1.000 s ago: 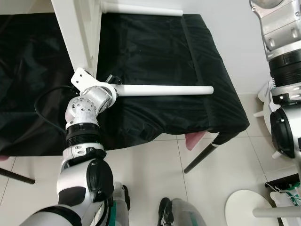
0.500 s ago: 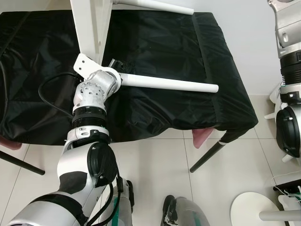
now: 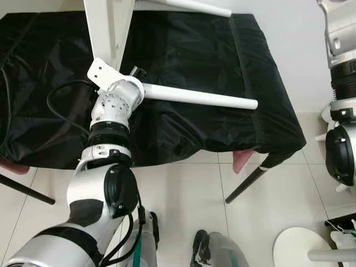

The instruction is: Building children table

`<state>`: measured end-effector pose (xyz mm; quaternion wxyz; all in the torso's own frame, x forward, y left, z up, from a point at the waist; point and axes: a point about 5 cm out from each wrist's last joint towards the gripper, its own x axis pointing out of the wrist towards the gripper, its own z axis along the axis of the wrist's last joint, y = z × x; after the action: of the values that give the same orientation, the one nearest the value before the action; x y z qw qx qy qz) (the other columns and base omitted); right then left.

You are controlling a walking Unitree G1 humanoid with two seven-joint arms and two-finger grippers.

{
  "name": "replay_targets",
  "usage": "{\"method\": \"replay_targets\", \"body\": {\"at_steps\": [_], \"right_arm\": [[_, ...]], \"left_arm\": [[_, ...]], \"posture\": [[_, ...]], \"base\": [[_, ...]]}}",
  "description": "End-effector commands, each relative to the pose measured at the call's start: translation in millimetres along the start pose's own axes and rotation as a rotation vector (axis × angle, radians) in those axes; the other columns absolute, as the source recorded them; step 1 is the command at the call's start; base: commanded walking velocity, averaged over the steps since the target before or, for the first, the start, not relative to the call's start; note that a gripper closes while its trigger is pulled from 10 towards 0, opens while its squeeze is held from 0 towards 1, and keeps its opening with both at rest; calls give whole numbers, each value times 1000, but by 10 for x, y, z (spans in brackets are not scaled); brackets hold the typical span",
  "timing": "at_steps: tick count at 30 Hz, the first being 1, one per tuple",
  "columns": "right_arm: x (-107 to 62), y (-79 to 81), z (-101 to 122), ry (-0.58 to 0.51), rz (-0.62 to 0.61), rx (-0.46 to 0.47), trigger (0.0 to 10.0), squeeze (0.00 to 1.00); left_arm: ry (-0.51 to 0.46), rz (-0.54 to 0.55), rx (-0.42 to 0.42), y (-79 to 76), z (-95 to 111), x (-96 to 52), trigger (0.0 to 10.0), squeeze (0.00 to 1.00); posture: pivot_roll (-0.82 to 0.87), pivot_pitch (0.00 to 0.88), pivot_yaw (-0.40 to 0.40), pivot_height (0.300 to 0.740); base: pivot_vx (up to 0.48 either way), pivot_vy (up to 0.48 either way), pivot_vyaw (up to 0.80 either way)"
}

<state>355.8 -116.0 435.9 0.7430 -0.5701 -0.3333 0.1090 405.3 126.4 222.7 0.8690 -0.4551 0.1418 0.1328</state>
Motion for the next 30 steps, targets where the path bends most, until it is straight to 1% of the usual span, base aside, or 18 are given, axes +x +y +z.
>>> {"method": "replay_targets", "body": {"at_steps": [1,2,3,5,6,7,13,15,18,23,24,26,27,28,29,30], "right_arm": [[-95,-544,163,-141,-319,193,0,0],[-95,-544,163,-141,-319,193,0,0],[-84,-557,175,-145,-327,200,0,0],[-84,-557,175,-145,-327,200,0,0],[-79,-571,180,-147,-337,203,0,0],[-73,-595,184,-147,-344,206,0,0],[-74,-642,176,-143,-352,206,0,0],[-76,-654,172,-142,-354,207,0,0],[-77,-661,160,-141,-359,217,0,0],[-71,-653,154,-140,-358,224,0,0],[-57,-628,143,-142,-357,245,0,0],[-57,-628,143,-142,-357,245,0,0],[-52,-616,140,-143,-355,255,0,0],[-52,-616,140,-143,-355,255,0,0],[-49,-598,131,-142,-355,264,0,0],[-49,-598,131,-142,-355,264,0,0]], "left_arm": [[-268,-381,7,-540,594,-245,10000,0],[-268,-381,7,-540,594,-245,10000,0],[-297,-370,2,-544,630,-246,10000,0],[-297,-370,2,-544,630,-246,10000,0],[-313,-356,-10,-536,645,-239,9176,0],[-334,-347,-26,-526,665,-237,0,0],[-358,-334,-51,-511,673,-235,0,0],[-375,-336,-42,-520,693,-246,0,0],[-421,-345,-14,-546,789,-266,0,0],[-427,-348,-5,-553,808,-263,0,0],[-421,-391,101,-622,812,-283,0,0],[-421,-391,101,-622,812,-283,0,0],[-423,-403,141,-648,818,-297,0,0],[-423,-403,141,-648,818,-297,0,0],[-436,-412,203,-673,838,-317,0,0],[-436,-412,203,-673,838,-317,0,0]], "posture": [[-104,31,133,740],[-104,31,133,740],[-107,32,129,740],[-107,32,129,740],[-111,36,127,740],[-115,44,125,740],[-117,52,122,740],[-114,56,122,740],[-107,63,119,740],[-101,72,117,740],[-99,78,116,740],[-99,78,116,740],[-94,86,118,740],[-94,86,118,740],[-90,88,120,740],[-90,88,120,740]], "base": [[0,0,0],[0,0,0],[0,0,0],[0,0,0],[0,0,0],[0,0,0],[0,0,0],[0,0,0],[0,0,0],[0,0,0],[0,0,0],[0,0,0],[0,0,0],[0,0,0],[0,0,0],[0,0,0]]}}
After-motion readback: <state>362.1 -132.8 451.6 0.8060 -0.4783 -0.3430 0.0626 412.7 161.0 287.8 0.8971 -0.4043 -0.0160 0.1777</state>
